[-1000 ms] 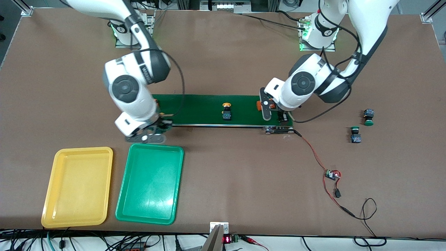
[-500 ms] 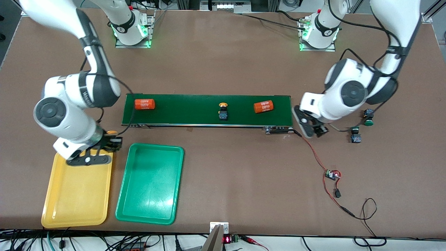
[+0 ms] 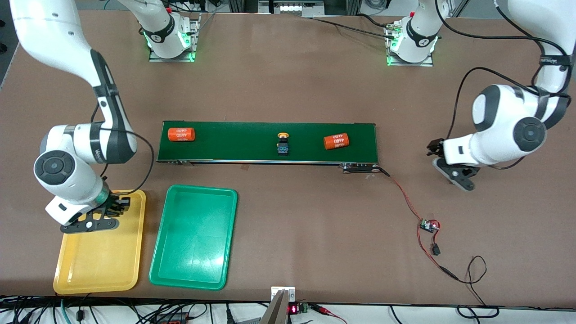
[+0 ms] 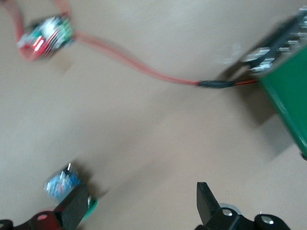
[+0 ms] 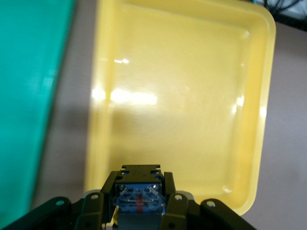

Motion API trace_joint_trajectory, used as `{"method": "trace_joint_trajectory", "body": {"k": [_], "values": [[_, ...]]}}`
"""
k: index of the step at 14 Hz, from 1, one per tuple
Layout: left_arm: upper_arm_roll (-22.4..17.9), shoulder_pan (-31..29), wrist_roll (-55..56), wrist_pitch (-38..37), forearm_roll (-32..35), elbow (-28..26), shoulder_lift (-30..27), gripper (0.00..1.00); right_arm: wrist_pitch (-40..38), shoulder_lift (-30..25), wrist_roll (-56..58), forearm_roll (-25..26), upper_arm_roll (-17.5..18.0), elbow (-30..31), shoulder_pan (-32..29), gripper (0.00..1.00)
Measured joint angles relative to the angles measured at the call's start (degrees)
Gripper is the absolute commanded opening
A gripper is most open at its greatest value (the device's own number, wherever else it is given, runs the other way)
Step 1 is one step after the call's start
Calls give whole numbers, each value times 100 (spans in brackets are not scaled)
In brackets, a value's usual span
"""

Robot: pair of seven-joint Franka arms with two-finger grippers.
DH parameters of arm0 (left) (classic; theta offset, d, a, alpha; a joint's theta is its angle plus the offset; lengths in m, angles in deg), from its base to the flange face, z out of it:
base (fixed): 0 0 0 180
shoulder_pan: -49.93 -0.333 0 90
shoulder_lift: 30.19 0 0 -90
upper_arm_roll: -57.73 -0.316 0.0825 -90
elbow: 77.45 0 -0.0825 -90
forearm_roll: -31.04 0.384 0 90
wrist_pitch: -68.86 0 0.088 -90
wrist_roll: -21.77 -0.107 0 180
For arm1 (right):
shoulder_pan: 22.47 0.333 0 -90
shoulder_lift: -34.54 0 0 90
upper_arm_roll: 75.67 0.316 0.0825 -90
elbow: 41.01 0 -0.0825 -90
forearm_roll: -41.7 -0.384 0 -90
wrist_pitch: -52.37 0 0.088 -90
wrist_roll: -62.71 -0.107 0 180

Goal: Sort buttons by color to trays
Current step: 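Carry the button to the yellow tray while the left gripper reaches buttons, then release the button in the yellow tray while the left gripper grasps a button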

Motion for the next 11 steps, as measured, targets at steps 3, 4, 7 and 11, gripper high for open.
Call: {"method": "trace_joint_trajectory", "body": {"k": [3,4,7,11], "values": [[-328,9,412,-9,0,-63,77,100,338,273,26,30,1,-9,-207,1],[-452,10,443,7,0,-78,174,100,493,361,26,31,1,-12,-224,1],[-777,21,469,649,3,-98,604,100,935,670,26,31,3,-20,-242,8],[-1253,27,469,1590,7,-95,866,100,1202,951,26,31,3,-40,-330,89]]}}
